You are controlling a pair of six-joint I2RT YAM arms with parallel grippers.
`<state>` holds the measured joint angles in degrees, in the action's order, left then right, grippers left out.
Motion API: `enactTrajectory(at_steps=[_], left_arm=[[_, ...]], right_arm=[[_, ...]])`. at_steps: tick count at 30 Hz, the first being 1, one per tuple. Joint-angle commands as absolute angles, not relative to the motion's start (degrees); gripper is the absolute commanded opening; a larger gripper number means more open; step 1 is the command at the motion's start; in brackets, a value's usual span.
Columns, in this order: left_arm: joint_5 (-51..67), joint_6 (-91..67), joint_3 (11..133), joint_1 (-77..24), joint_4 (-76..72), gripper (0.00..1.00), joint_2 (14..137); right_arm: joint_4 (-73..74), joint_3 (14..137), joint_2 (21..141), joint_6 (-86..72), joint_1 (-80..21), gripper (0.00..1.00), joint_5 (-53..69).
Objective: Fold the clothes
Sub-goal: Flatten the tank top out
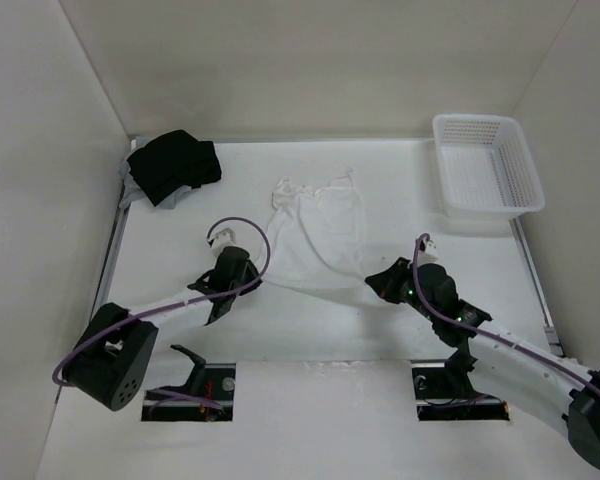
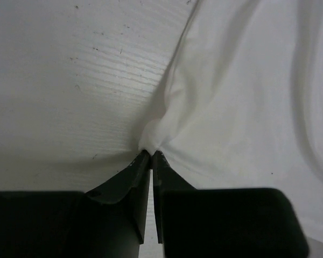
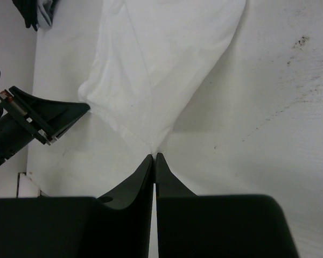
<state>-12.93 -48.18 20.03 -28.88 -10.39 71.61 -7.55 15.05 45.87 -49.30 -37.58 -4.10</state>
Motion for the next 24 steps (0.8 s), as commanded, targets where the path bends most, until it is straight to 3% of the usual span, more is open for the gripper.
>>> enactTrajectory(at_steps=[1,4,6,8,11,16,24], left_arm=[[-14.4,-47.5,24.3,-29.5,-6.3,0.04,66.7],[-19.1,-47.2,30.1,-32.4,9.3,0.04,58.8],[-23.1,-47.3,34.1,-34.5,20.5,0.09,55.1],[-24.4,-47.6,36.5,-36.2,28.3,0.34,53.4],[-25.7,-49.4,36.6,-37.7,33.4,0.59,51.6],[-27.5,-50.5,34.0,-36.8,32.6,0.61,49.0],[-22.4,-48.7,27.4,-34.6,11.6,0.48,58.2]], right_arm=[[-8.9,15.1,44.8,-49.0,-37.5,0.06,-4.7],[-8.9,14.9,44.5,-49.0,-37.3,0.06,-4.7],[-8.9,14.8,44.5,-48.8,-37.0,0.06,-4.7],[-9.5,14.5,44.8,-48.8,-36.7,0.06,-4.7],[-9.6,14.5,45.8,-48.7,-36.7,0.06,-4.7],[-9.6,14.6,46.5,-48.3,-36.7,0.06,-4.5],[-9.7,14.2,46.1,-48.3,-36.7,0.06,-4.4]])
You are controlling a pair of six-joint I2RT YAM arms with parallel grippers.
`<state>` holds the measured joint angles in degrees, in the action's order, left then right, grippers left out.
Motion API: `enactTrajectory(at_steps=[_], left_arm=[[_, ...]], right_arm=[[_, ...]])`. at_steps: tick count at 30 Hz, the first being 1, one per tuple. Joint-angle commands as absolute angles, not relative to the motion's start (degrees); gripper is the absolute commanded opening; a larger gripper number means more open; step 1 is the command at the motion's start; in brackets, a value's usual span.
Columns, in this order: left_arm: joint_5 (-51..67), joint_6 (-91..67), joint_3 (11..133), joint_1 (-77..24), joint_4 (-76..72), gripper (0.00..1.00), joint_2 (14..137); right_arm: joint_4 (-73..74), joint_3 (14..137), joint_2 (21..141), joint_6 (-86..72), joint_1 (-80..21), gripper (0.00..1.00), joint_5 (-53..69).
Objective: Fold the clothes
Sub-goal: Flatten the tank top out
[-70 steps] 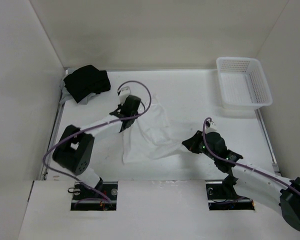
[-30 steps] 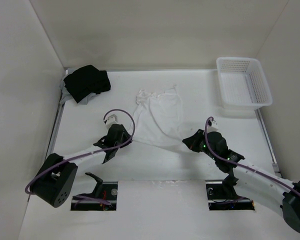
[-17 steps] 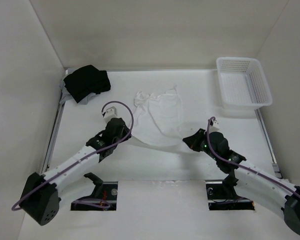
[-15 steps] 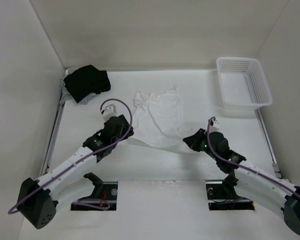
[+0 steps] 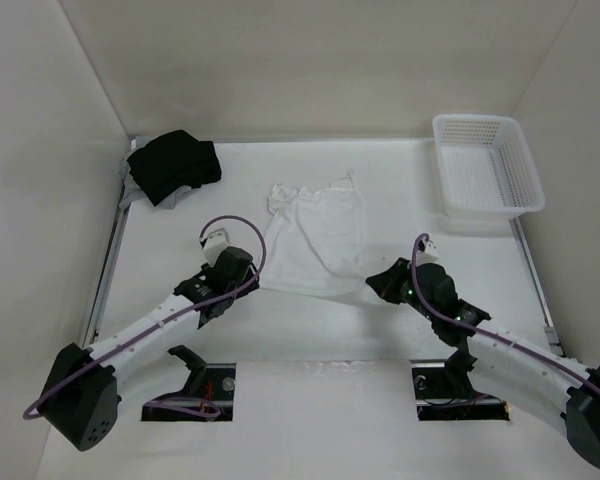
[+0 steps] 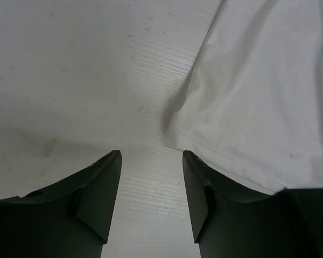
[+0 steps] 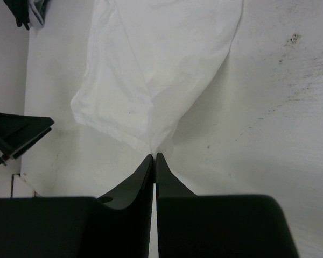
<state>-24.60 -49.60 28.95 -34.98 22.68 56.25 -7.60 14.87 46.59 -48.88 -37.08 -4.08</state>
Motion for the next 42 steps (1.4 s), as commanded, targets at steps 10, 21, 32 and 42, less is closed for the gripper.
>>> enactTrajectory(at_steps=[10,21,32,42], left_arm=[[-16.0,-46.8,22.9,-31.7,-5.4,0.37,70.3],[-20.7,-44.0,37.8,-34.8,32.0,0.05,60.4],[-19.1,-48.0,35.7,-34.5,40.2,0.55,56.5],[-15.2,-50.0,27.3,-33.3,15.7,0.49,61.8]], right_arm=[[-9.8,14.1,46.1,-48.7,-37.0,0.06,-4.5],[-9.7,13.4,45.1,-48.8,-36.6,0.06,-5.1],[-7.5,12.8,45.4,-50.5,-37.9,0.05,-5.8],[-7.5,13.0,44.3,-50.3,-38.4,0.06,-6.3]])
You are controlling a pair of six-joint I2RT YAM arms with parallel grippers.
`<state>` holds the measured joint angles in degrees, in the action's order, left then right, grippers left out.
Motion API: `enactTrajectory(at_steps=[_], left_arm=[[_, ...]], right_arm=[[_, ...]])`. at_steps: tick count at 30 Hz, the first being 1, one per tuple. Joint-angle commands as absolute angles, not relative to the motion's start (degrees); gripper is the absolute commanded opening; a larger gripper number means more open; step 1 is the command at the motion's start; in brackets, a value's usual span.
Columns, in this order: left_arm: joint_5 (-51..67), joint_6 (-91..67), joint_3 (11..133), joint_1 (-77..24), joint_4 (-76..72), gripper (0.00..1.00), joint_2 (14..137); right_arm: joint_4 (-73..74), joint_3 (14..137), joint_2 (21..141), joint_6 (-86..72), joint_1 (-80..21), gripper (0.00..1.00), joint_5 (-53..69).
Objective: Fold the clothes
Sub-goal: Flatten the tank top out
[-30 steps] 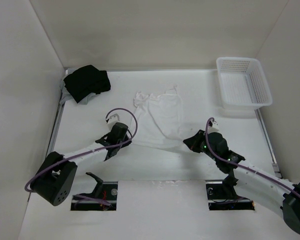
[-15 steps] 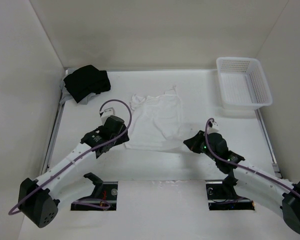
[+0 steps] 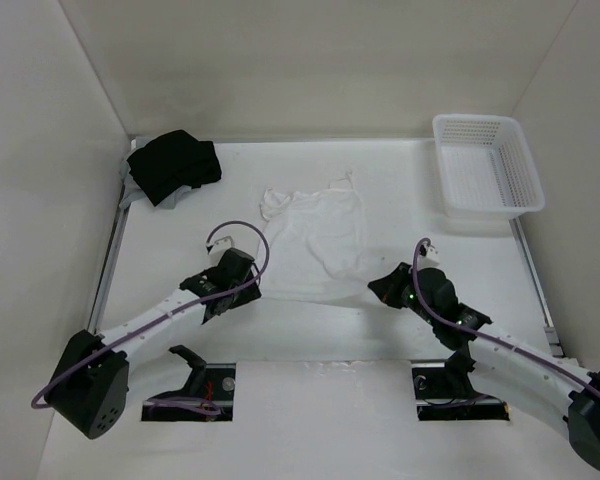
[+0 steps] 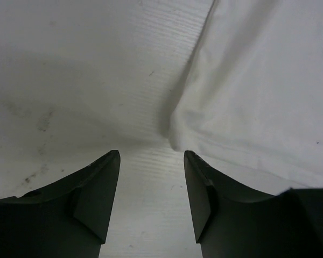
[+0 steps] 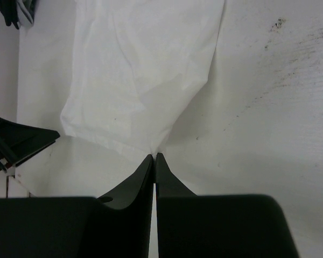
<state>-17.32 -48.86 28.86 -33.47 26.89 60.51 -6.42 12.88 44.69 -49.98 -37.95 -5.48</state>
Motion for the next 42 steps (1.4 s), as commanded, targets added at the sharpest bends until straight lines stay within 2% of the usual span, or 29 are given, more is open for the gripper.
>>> enactTrajectory(at_steps=[1,5,12,14,17,20,23,27,29,33,37,40,42], left_arm=[[-14.3,-50.0,26.6,-33.4,13.5,0.49,62.4],[-12.8,-50.1,25.1,-33.4,8.3,0.41,65.4],[-13.6,-49.0,25.4,-31.9,5.7,0.1,68.6],[-13.2,-47.6,27.2,-31.9,6.9,0.05,66.4],[-14.8,-44.7,33.7,-34.5,13.2,0.03,58.0],[-21.2,-41.0,43.4,-38.2,22.3,0.02,48.7],[-27.3,-37.3,53.2,-41.1,28.9,0.02,43.0],[-29.2,-34.2,64.0,-42.7,32.3,0.02,40.7],[-29.1,-31.8,71.1,-43.3,33.0,0.02,41.0],[-29.0,-29.9,73.1,-42.8,32.7,0.03,41.7],[-27.1,-31.3,68.7,-41.8,30.8,0.03,43.2],[-24.3,-33.2,63.4,-40.6,26.9,0.04,44.9],[-21.6,-34.1,60.1,-37.5,23.3,0.04,47.4]], right_arm=[[-7.5,12.9,44.5,-50.3,-38.5,0.06,-6.4],[-7.8,13.2,45.3,-50.3,-38.6,0.06,-6.5],[-8.0,13.4,44.7,-50.2,-38.6,0.05,-6.6],[-7.3,13.9,43.1,-50.0,-38.6,0.04,-6.6],[-2.7,16.9,37.5,-49.1,-38.8,0.01,-6.8],[5.9,23.4,30.7,-46.2,-39.6,0.0,-9.1],[15.6,33.4,25.9,-42.7,-42.0,0.0,-14.0],[24.4,48.4,24.9,-38.2,-48.4,0.0,-21.3],[30.7,61.1,27.1,-36.0,-56.3,0.0,-30.2],[32.1,66.6,29.5,-33.5,-63.2,0.0,-36.8],[28.6,63.6,33.9,-32.7,-65.7,0.0,-38.1],[24.3,59.7,37.8,-32.6,-62.4,0.0,-33.4],[20.0,57.4,41.0,-32.3,-56.6,0.0,-28.2]])
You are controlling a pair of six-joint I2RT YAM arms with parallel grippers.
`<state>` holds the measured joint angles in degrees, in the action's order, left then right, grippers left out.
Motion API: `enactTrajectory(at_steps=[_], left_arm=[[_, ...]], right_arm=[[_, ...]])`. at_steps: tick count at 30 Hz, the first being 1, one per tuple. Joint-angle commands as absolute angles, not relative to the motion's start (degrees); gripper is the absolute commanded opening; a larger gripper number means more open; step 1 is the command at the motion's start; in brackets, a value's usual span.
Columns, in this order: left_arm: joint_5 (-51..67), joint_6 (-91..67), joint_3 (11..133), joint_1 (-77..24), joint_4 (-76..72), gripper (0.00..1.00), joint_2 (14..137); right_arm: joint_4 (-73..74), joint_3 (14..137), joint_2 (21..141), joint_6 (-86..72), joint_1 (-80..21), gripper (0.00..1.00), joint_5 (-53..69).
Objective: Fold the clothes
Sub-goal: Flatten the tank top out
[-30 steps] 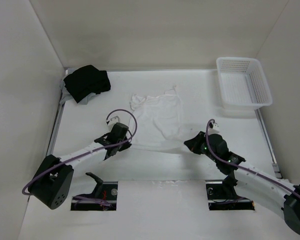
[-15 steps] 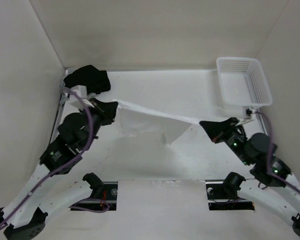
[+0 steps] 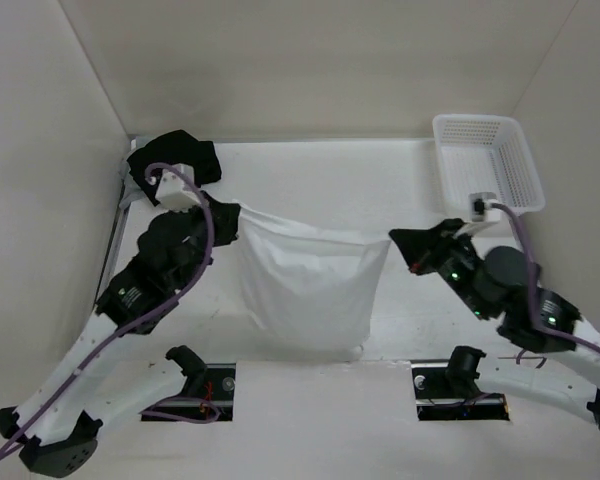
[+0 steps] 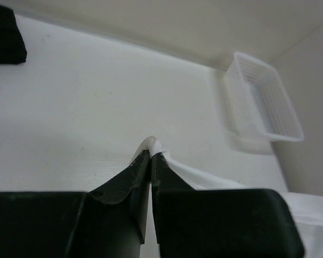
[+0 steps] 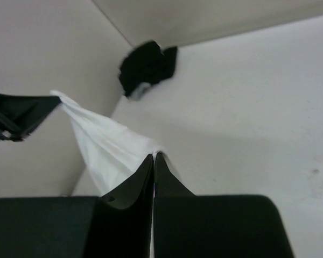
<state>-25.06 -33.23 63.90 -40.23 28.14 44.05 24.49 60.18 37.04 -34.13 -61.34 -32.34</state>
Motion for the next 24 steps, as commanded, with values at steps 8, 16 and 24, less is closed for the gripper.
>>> enactTrajectory(at_steps=[8,16,24], left_arm=[[-8.2,-42.1,63.4,-18.3,4.9,0.03,66.2],[-6.7,-42.2,81.5,-18.9,3.4,0.04,70.4],[-7.6,-45.2,61.4,-19.8,-1.3,0.05,65.9]], right_arm=[[4.7,63.5,60.4,-36.2,-27.8,0.0,-1.2],[9.0,84.3,68.1,-35.2,-23.7,0.0,3.2],[4.6,61.0,60.6,-38.0,-23.7,0.0,2.8]])
